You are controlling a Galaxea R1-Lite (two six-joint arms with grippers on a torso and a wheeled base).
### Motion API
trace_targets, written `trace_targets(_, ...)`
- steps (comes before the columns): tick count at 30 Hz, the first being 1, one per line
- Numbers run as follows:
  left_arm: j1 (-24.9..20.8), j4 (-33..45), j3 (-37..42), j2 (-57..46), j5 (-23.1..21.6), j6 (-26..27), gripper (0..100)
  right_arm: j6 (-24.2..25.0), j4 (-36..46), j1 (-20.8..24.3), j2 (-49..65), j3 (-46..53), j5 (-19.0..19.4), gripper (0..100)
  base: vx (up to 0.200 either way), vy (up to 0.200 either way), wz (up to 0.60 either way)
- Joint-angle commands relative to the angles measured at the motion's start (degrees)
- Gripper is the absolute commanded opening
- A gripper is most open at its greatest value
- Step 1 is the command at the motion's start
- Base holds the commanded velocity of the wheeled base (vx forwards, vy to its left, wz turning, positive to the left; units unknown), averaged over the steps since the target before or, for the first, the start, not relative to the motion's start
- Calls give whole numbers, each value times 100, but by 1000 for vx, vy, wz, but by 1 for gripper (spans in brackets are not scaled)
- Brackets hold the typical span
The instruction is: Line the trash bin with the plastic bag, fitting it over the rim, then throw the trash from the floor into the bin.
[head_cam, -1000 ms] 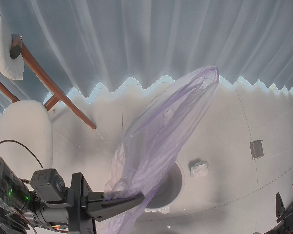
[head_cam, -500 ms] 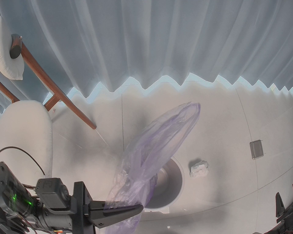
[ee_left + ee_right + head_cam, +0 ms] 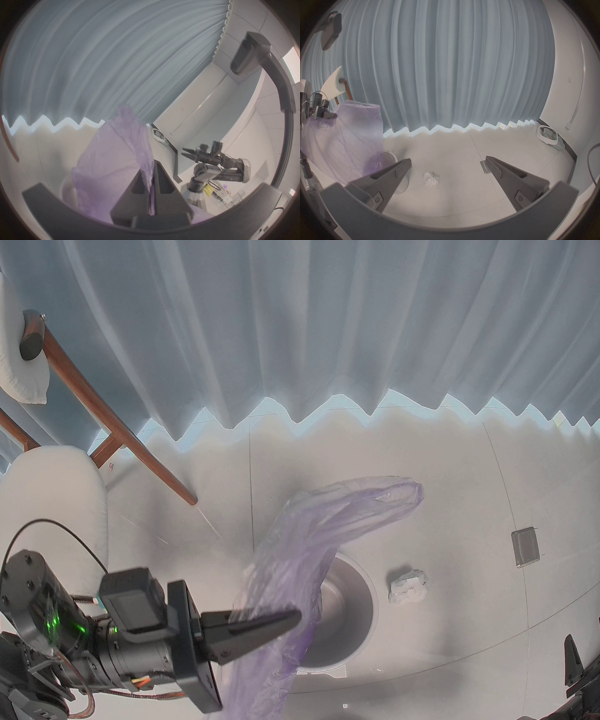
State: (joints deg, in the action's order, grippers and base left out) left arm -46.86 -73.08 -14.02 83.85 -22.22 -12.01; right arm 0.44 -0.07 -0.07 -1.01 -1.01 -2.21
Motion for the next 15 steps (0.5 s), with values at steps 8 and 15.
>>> trace_targets(8, 318, -162, -532, 70, -10, -12, 0, 0, -1, -1, 92, 101, 1, 100, 0, 0, 0)
trace_targets(15, 283, -162, -321, 211, -28, 41, 0, 0, -1, -1, 92, 101, 1, 100, 0, 0, 0)
